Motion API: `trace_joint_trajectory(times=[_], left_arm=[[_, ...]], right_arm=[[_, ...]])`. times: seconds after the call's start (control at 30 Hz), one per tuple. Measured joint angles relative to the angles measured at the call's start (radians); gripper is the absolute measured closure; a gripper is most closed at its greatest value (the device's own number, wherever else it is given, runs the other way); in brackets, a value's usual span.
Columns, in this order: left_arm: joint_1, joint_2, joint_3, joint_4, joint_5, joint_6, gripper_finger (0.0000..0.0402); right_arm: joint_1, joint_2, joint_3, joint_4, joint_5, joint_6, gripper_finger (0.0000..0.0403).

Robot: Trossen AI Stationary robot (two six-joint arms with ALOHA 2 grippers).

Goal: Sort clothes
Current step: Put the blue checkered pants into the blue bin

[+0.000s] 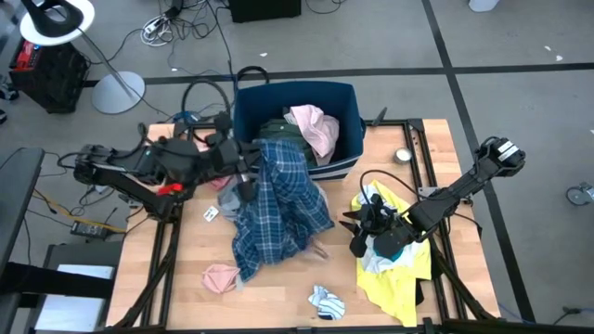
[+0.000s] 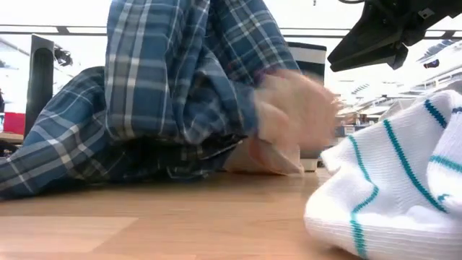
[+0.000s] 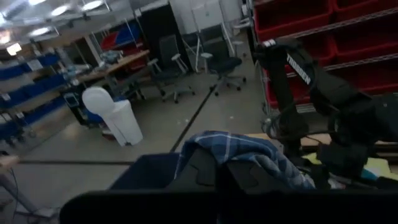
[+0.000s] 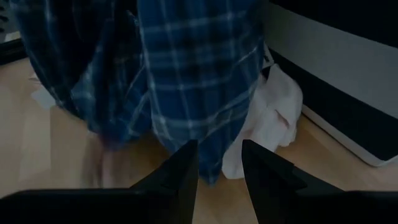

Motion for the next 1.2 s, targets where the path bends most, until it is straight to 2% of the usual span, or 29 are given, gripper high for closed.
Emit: trace_joint_trajectory(times=[0.2,0.4,0.63,0.8,0.87,1.0,1.2], left_arm=[[0.024,0.0,0.053,0.076,-0.031,0.146,0.0401],[0.122,0.0,0.115,0.133,-0.041,0.2,0.0401],[0.276,0.003,0.141,0.364,-0.037,0.23,0.0401],[0.39,0.018,0.144,0.555,0.036,0.317,0.0401],[0.429,0.032,0.144,0.575,0.05,0.328,0.0401],[0.491,0.063,0.144,0.464,0.054,0.329,0.0401],[0.517,0.138,0.143,0.097,0.105,0.254,0.0401]], right_arm=[[0.0,0.0,0.0,0.003,0.0,-0.002,0.0277],[0.0,0.0,0.0,0.006,0.0,-0.002,0.0277],[0.0,0.0,0.0,0.006,0.0,-0.011,0.0277],[0.0,0.0,0.0,0.007,0.0,-0.011,0.0277],[0.0,0.0,0.0,0.007,0.0,-0.012,0.0277],[0.0,0.0,0.0,0.007,-0.001,-0.021,0.0277],[0.0,0.0,0.0,0.006,-0.001,-0.021,0.0277]])
